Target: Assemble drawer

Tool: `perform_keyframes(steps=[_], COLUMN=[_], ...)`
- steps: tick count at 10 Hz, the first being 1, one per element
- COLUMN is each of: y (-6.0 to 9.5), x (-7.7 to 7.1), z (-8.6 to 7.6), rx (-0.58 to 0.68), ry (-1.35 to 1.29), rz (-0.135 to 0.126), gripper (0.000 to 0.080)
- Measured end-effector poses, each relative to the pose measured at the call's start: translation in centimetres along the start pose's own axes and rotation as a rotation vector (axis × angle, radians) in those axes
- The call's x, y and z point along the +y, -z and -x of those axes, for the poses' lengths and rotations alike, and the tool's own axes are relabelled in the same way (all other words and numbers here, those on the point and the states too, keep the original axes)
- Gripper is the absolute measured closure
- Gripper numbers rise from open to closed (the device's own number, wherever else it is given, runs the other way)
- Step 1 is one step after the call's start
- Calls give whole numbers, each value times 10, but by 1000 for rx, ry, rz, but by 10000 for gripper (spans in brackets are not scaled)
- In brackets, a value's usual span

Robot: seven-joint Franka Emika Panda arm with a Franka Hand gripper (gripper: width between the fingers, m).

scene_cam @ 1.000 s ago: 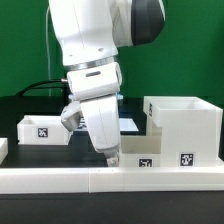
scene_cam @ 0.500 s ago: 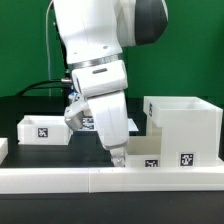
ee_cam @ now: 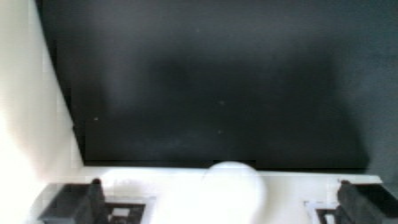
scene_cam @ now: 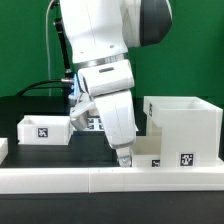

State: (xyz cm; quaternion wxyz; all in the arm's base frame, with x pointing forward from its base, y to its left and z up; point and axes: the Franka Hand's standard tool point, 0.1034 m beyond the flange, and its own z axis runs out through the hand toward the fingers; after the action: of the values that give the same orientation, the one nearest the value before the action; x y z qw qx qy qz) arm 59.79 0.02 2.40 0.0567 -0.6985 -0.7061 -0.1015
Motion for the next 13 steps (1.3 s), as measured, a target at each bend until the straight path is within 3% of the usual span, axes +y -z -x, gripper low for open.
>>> perform_keyframes(steps=[7, 10, 11, 13], y=[-6, -6, -4, 10], x=[1, -1, -2, 1], z=[-35, -25, -16, 10], rx=[2, -1, -4, -15], ry=[11, 5, 11, -5], rz=[-11, -28, -34, -14], gripper=[150, 150, 150, 150])
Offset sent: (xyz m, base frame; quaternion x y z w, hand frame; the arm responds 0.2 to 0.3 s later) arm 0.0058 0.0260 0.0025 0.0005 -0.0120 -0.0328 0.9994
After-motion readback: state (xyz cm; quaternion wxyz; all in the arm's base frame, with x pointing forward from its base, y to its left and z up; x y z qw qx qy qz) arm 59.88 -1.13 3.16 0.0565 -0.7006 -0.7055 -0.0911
